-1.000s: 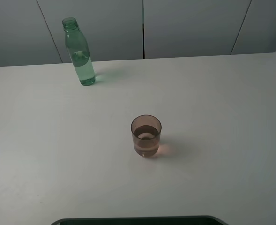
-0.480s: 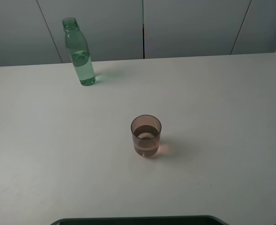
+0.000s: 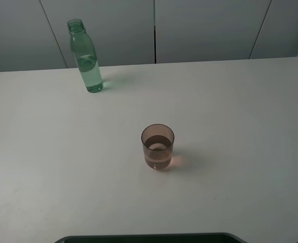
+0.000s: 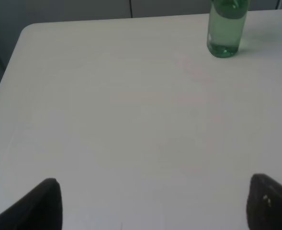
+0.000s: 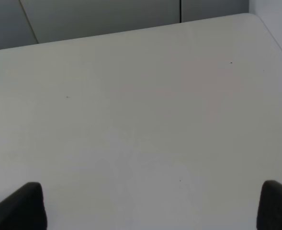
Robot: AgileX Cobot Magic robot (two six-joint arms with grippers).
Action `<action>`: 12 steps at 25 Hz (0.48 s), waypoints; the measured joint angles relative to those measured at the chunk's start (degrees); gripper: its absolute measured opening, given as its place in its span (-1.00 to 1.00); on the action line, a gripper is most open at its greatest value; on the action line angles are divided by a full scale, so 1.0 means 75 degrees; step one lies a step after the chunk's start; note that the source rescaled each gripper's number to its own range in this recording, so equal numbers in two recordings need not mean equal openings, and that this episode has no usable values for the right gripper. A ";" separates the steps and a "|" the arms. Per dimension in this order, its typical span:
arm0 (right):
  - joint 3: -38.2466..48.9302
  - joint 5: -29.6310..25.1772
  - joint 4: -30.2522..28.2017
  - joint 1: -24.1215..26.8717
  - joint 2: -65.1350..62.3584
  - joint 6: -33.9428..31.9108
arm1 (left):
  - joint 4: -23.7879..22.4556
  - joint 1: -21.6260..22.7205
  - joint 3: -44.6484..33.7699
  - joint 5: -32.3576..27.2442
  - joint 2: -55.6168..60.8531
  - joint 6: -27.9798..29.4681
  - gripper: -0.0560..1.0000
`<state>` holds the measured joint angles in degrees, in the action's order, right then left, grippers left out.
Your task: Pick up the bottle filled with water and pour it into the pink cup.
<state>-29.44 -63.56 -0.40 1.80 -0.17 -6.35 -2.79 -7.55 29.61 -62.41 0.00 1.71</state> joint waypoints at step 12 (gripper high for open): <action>0.0000 0.0000 0.0000 0.0000 0.0000 0.0000 | -0.0037 0.0000 0.0000 0.0000 0.0000 0.0080 0.90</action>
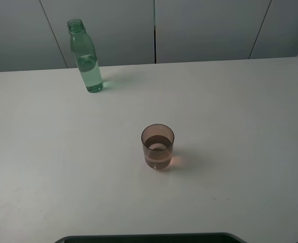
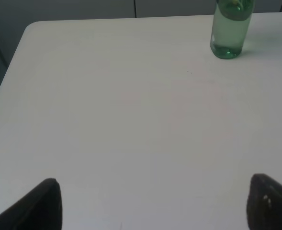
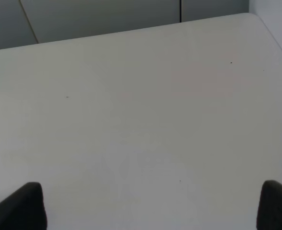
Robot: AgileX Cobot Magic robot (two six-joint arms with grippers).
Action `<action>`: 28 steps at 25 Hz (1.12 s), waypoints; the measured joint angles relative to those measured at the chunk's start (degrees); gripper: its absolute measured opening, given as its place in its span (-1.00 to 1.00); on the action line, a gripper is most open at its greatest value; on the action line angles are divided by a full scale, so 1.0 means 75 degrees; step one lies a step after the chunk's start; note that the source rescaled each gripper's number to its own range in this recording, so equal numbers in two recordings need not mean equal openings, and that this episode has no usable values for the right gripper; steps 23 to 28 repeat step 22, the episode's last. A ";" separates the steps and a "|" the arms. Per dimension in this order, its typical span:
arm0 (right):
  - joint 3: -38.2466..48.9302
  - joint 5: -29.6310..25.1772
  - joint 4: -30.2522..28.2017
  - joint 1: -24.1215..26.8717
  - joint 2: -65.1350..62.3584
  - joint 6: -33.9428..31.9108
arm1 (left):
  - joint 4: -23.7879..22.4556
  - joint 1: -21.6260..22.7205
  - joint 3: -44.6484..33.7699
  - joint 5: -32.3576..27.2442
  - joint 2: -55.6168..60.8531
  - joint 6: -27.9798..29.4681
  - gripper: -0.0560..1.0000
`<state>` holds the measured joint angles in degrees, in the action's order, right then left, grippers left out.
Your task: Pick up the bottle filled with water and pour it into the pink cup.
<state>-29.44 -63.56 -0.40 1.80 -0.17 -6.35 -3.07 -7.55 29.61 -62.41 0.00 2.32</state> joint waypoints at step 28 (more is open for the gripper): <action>0.0000 0.0000 0.0000 0.0000 0.0000 0.0000 | -0.0016 0.0000 0.0000 0.0000 0.0000 0.0060 0.90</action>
